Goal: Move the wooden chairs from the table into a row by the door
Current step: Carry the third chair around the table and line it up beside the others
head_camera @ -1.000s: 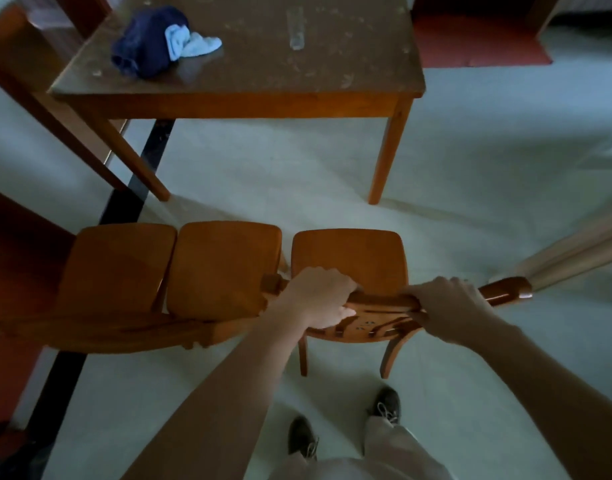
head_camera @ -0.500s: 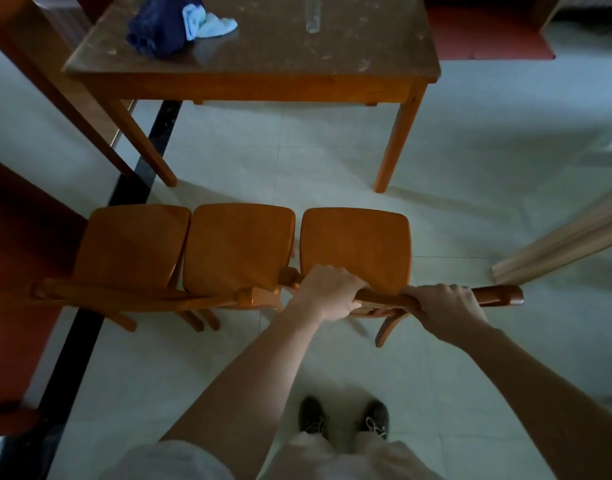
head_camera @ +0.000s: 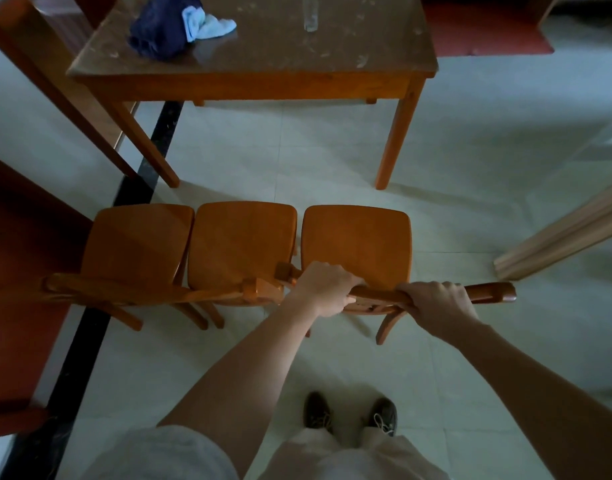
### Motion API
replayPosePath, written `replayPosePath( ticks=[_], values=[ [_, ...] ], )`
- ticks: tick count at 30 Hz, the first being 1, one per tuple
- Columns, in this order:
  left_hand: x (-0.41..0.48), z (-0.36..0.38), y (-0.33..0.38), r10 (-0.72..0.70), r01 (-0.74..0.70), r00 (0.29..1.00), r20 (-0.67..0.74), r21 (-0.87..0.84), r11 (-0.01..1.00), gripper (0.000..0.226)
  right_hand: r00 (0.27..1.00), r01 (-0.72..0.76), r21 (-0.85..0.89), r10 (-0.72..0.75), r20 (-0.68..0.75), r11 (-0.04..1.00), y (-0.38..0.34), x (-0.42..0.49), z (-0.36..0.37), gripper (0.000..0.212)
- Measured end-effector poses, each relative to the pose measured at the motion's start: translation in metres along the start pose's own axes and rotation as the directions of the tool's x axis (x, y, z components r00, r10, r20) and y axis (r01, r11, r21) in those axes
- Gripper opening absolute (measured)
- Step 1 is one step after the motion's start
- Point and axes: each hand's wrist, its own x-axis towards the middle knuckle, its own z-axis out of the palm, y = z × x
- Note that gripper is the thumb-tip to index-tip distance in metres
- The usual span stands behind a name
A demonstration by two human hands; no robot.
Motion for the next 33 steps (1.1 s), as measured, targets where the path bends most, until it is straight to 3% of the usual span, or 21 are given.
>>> replayPosePath(
  ticks=[8,17,26,33],
  values=[
    [-0.025,0.018,-0.007,0.006,-0.007,1.0,0.02,0.01,1.0,0.037,0.993,-0.032,0.017,0.033,-0.11,0.999,-0.03,-0.018,0.03,0.017],
    [-0.019,0.023,-0.008,-0.05,0.05,0.999,-0.008,0.011,0.999,0.036,0.991,0.119,0.007,-0.118,-0.056,0.993,-0.009,0.001,0.023,0.026],
    [-0.028,0.028,-0.012,-0.065,0.063,0.996,-0.055,-0.039,0.997,0.029,0.967,0.132,0.028,-0.123,-0.225,0.991,-0.018,0.003,0.022,0.023],
    [-0.037,0.022,-0.019,-0.062,0.061,0.998,-0.027,-0.034,0.998,0.031,0.948,0.206,0.028,-0.192,-0.252,0.978,-0.028,0.004,0.029,0.031]
  ],
)
